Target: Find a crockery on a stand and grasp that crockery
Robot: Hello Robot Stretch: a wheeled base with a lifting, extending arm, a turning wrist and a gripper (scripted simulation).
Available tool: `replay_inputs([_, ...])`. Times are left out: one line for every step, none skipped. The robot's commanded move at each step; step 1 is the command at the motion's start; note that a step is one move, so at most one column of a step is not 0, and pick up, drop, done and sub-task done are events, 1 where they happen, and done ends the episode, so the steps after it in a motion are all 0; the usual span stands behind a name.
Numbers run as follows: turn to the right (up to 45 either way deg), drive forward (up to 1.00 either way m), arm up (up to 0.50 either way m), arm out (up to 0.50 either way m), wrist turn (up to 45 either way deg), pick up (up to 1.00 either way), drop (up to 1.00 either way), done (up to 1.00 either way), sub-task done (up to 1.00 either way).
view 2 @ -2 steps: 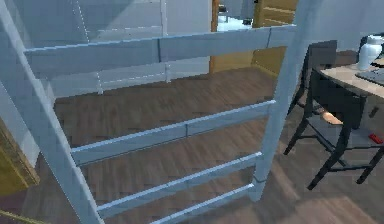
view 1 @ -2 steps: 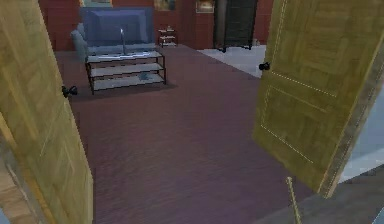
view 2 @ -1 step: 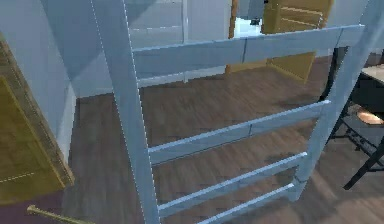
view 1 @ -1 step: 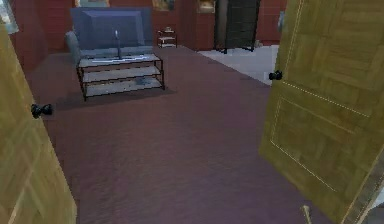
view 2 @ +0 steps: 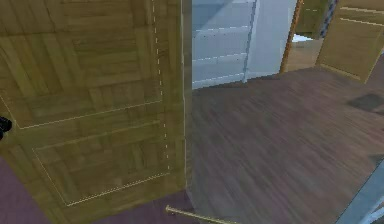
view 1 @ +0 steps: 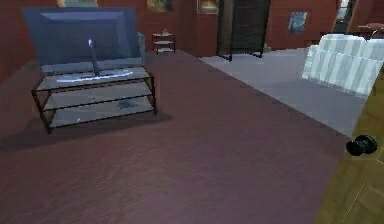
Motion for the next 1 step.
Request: replay_inputs([0.0,0.65,0.0,0.0,0.0,0.0,0.0,0.0,0.0])
